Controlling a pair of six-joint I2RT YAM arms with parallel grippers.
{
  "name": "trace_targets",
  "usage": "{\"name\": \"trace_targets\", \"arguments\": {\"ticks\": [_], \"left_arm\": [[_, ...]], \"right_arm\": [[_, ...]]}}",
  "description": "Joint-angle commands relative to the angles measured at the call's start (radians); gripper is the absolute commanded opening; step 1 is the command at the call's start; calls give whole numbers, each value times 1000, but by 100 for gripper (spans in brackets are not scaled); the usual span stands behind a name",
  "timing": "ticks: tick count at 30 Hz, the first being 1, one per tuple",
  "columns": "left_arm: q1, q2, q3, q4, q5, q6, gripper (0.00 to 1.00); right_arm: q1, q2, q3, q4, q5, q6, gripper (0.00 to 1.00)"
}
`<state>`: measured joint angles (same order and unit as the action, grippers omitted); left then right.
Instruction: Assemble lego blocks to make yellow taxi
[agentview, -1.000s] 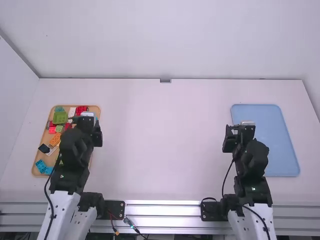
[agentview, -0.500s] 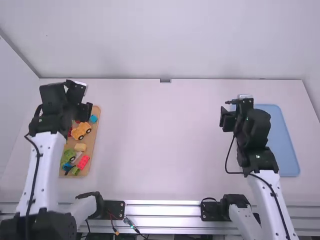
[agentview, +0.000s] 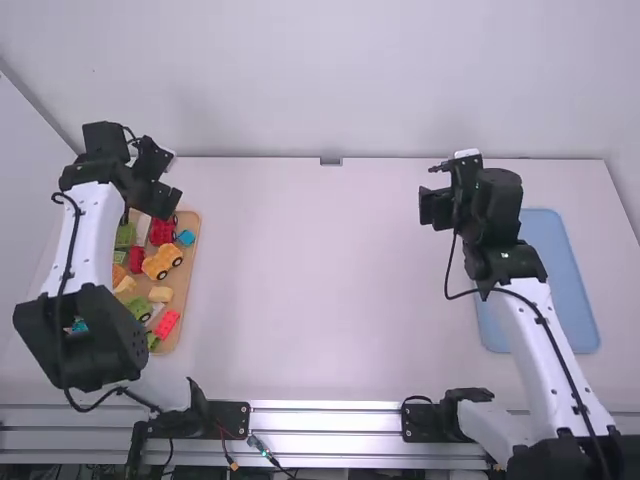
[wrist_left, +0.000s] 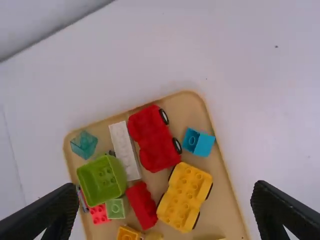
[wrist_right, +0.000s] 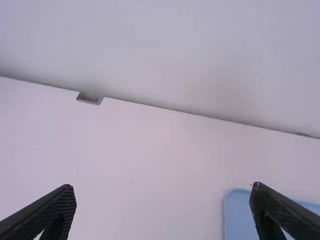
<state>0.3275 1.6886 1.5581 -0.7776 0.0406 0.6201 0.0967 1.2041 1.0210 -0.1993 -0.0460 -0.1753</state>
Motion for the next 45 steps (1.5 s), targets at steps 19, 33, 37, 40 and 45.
{"name": "trace_targets", "arguments": {"ticks": [19, 33, 37, 40, 45], "left_arm": [[88, 199, 143, -140, 98, 190, 99], [152, 372, 143, -225, 40, 317, 99], [148, 394, 134, -249, 23, 349, 100], [155, 394, 121, -244, 21, 358, 98], [174, 394, 55, -236, 21, 428, 91]], "right_arm": [[35, 92, 111, -27, -5, -163, 99], [35, 92, 111, -41, -8, -1, 99], [35, 92, 111, -42, -8, 18, 99], [35, 92, 111, -45, -8, 19, 99], [35, 92, 111, -48, -8, 19, 99]]}}
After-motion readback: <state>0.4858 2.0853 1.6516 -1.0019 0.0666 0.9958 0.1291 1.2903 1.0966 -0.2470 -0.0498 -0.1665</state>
